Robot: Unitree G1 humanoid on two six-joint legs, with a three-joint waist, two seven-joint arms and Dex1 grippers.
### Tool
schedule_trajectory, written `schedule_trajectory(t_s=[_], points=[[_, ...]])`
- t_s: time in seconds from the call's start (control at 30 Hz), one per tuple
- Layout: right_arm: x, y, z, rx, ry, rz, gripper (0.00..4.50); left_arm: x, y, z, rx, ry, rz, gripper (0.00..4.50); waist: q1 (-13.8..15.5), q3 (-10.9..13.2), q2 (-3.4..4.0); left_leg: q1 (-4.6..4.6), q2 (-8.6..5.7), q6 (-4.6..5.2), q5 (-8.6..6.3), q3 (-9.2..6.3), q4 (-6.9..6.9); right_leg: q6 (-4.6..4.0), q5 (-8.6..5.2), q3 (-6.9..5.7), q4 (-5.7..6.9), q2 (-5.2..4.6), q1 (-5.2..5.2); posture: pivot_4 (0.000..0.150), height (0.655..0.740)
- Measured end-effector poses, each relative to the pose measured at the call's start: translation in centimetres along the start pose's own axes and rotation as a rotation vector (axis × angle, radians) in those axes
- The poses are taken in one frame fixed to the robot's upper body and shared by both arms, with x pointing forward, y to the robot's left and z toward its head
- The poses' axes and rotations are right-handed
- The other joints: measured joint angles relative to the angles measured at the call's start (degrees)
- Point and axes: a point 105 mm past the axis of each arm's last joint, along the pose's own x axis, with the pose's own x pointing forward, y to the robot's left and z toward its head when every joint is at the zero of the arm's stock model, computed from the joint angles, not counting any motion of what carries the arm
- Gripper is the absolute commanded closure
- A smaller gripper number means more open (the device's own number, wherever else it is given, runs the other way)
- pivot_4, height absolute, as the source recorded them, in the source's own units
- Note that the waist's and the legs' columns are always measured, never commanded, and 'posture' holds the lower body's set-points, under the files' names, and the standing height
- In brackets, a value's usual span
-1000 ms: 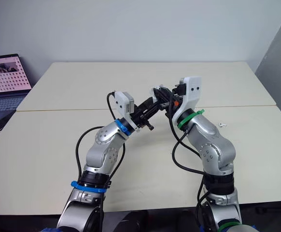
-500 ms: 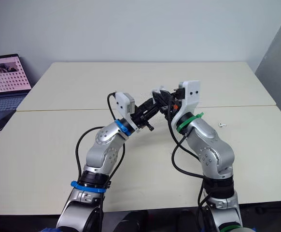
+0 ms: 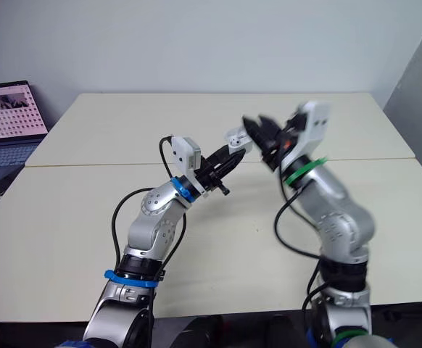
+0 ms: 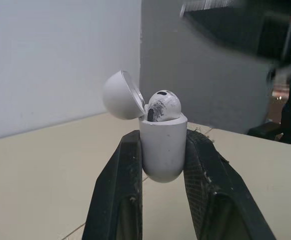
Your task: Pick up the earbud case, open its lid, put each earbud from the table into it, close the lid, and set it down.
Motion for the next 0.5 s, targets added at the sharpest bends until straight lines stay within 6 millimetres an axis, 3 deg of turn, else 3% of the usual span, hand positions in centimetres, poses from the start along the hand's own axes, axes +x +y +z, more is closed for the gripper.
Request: schedule_trajectory(t_s=[0.07, 0.13, 0.3, 0.37, 0.5], points=[[-1.0, -1.7, 1.0, -0.071, 0.021, -0.042, 2.45, -0.6, 0.3, -0.5, 0.003, 0.021, 0.011, 3.76, 0.0, 0.0, 0.00, 0.00, 0.00, 0.00, 0.00, 0.00, -0.03, -0.01, 0.00, -0.02, -0.02, 0.00, 0.01, 0.150, 0.7400], [-2.4, -4.0, 0.0, -0.152, 0.118, -0.095, 2.45, -1.1, 0.5, -0.9, 0.004, 0.038, 0.016, 3.76, 0.0, 0.0, 0.00, 0.00, -0.01, 0.01, 0.00, 0.05, -0.02, 0.00, 0.00, -0.01, -0.05, -0.01, 0.04, 0.150, 0.7400], [-8.4, -12.6, -6.3, -0.311, 0.509, -0.279, 2.45, -1.9, 0.9, -1.2, 0.013, 0.059, 0.028, 3.76, 0.1, 0.0, 0.00, 0.01, 0.00, 0.04, 0.01, 0.47, 0.01, 0.00, -0.01, 0.09, -0.05, -0.03, 0.05, 0.150, 0.7400], [-9.9, -14.3, -7.9, -0.332, 0.575, -0.277, 2.45, -1.9, 0.8, -1.2, 0.011, 0.062, 0.026, 3.76, -0.1, 0.0, 0.01, 0.02, 0.03, 0.04, 0.01, 0.56, 0.00, 0.00, -0.01, 0.11, -0.05, -0.02, 0.04, 0.150, 0.7400], [-11.9, -16.4, -8.8, -0.400, 0.668, -0.199, 2.45, -1.9, 0.7, -1.1, 0.013, 0.066, 0.018, 3.76, -0.3, 0.0, 0.02, 0.04, 0.05, 0.04, 0.01, 0.62, 0.00, 0.01, -0.01, 0.12, -0.05, -0.01, 0.05, 0.150, 0.7400]])
